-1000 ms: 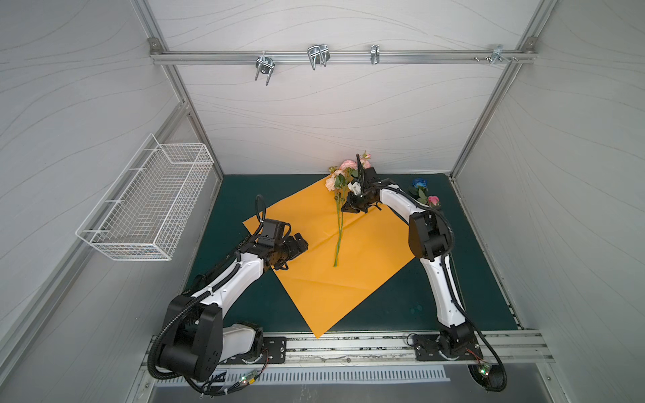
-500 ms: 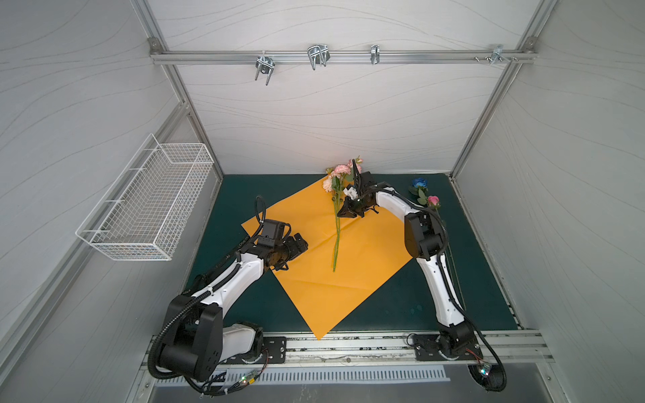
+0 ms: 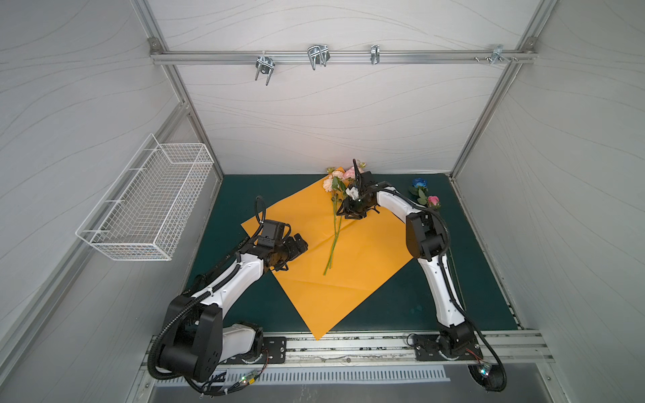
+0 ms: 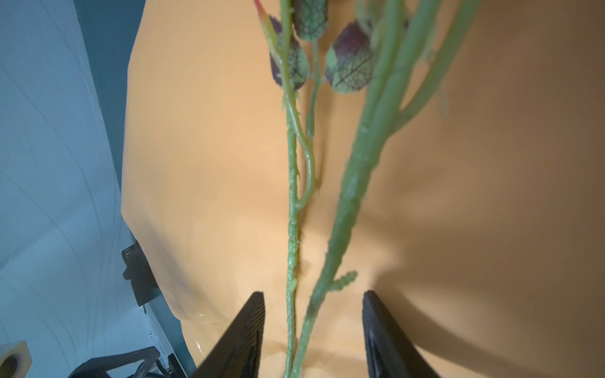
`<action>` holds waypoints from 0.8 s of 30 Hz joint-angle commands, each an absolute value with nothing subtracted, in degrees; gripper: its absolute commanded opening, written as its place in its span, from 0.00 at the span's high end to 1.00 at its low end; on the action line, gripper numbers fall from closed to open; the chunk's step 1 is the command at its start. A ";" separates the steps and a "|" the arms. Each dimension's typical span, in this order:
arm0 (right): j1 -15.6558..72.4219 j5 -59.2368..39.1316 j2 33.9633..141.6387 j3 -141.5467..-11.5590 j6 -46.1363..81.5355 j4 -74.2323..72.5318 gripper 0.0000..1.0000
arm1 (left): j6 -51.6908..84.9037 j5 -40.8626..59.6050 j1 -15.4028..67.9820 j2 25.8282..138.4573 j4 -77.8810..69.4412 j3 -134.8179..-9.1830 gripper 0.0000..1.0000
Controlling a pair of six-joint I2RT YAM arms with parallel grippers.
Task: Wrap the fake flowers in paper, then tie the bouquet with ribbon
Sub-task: 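Lower the pink rose onto the first rose's stem and open the right gripper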
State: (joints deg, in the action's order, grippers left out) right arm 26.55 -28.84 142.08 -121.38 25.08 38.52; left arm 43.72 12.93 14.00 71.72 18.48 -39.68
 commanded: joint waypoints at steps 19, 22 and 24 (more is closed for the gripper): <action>27.95 -20.34 145.62 -129.93 14.54 41.60 0.78 | 44.30 13.36 13.80 71.74 16.74 -40.08 0.04; 28.12 -20.74 146.41 -131.02 12.79 42.32 0.78 | 44.29 13.34 13.80 72.01 16.55 -40.23 0.03; 28.38 -20.64 146.55 -131.55 11.88 42.54 0.78 | 44.34 13.40 13.80 72.29 16.44 -40.29 0.04</action>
